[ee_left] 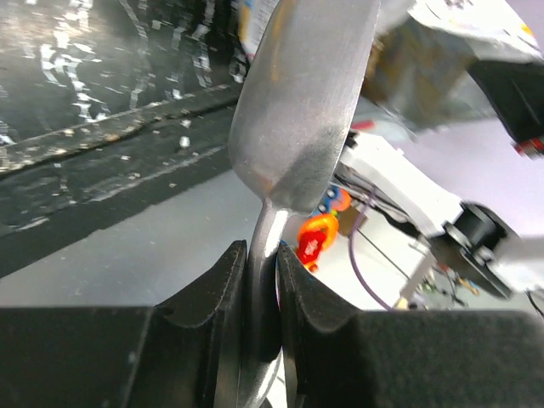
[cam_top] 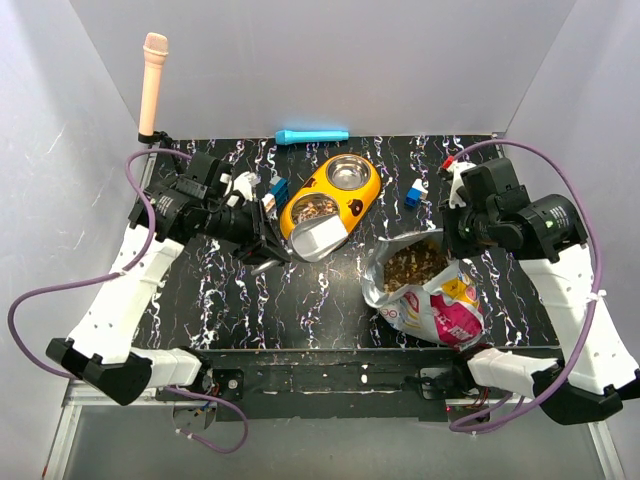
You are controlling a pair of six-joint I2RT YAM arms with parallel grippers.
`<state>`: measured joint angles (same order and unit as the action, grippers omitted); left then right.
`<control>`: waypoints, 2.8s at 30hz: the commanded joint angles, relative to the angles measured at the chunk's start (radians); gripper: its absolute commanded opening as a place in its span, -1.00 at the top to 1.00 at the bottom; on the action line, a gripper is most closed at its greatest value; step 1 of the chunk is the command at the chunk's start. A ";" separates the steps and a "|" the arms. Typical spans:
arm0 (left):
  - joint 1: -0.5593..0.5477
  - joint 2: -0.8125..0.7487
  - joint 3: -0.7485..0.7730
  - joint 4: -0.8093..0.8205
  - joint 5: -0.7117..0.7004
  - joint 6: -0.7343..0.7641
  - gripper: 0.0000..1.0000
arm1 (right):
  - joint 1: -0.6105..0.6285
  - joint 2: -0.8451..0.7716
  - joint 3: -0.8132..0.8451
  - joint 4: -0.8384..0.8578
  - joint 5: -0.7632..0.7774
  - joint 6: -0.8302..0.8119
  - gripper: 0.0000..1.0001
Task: Serve the pet food
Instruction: Collect the pet food from the pet food bag.
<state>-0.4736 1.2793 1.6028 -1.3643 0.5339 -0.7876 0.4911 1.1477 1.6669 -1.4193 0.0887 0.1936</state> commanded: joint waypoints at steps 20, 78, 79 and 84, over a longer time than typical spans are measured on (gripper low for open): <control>-0.117 0.045 -0.004 -0.174 0.272 0.197 1.00 | 0.196 0.133 0.174 0.324 -0.021 0.027 0.97; -0.318 0.706 0.084 0.210 -0.002 -0.082 1.00 | 0.501 0.135 0.146 0.336 0.140 -0.017 0.97; -0.332 0.706 0.025 0.314 0.068 -0.119 1.00 | 0.501 0.110 0.131 0.353 0.146 -0.013 0.97; -0.333 0.553 -0.165 0.712 0.084 -0.239 1.00 | 0.486 0.026 0.050 0.375 0.149 0.021 0.97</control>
<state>-0.7776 1.8664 1.5776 -1.0100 0.6861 -0.9031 0.9680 1.3216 1.6917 -1.2758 0.2703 0.1810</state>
